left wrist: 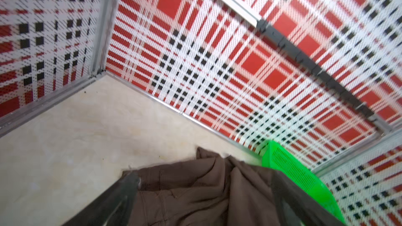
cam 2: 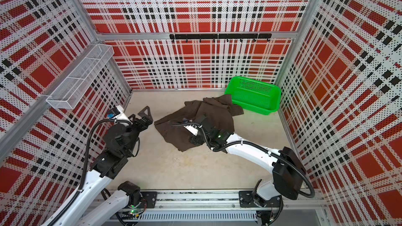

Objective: Fold and stack the trousers
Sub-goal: Pick up the trousers from the center of the table.

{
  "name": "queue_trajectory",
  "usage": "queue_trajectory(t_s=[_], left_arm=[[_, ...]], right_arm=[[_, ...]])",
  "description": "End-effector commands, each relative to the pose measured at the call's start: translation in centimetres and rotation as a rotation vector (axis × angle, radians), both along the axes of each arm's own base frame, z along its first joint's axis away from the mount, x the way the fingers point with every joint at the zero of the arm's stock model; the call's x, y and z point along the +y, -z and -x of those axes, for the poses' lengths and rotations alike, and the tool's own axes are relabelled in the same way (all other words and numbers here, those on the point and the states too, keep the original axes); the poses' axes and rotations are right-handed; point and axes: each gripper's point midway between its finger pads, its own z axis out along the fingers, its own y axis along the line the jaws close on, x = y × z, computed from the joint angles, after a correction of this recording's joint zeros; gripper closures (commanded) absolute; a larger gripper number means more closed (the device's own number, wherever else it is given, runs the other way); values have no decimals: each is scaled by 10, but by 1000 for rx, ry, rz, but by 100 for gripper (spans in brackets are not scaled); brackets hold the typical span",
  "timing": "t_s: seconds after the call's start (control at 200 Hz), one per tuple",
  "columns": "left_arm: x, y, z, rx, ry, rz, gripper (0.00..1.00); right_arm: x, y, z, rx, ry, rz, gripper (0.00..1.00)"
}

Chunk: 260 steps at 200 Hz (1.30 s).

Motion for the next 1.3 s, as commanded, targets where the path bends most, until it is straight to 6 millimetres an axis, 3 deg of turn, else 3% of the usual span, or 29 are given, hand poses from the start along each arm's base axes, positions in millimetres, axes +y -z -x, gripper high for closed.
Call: queue_trajectory(t_s=[0.0,0.246,0.446,0.772,0.957,1.077,1.107,1.147,1.182,1.233,1.298], left_arm=[[25,-11,14,-44,-102,48,2],[45,-29,34,-92,-160,69,2],[59,-32,47,-110,-212,72,2],[97,-48,91,-220,-371,133,2],[104,-51,101,-245,-397,154,2],[104,-52,101,-248,-401,158,2],[104,-52,100,-247,-400,157,2],[104,-52,100,-249,-397,157,2],[103,-52,100,-248,-394,155,2],[102,-51,98,-245,-391,154,2],[100,-49,95,-239,-381,149,2]], right_arm=[[38,8,12,-77,-172,89,8],[89,44,20,38,-226,125,8],[117,72,7,130,-154,148,2],[128,111,-13,195,-27,216,0],[109,139,-46,208,152,286,4],[89,148,-67,251,276,266,26],[85,146,-71,266,303,250,38],[79,140,-77,276,340,223,63],[75,130,-80,279,365,188,81],[74,110,-82,276,370,127,96],[76,71,-84,267,365,12,100]])
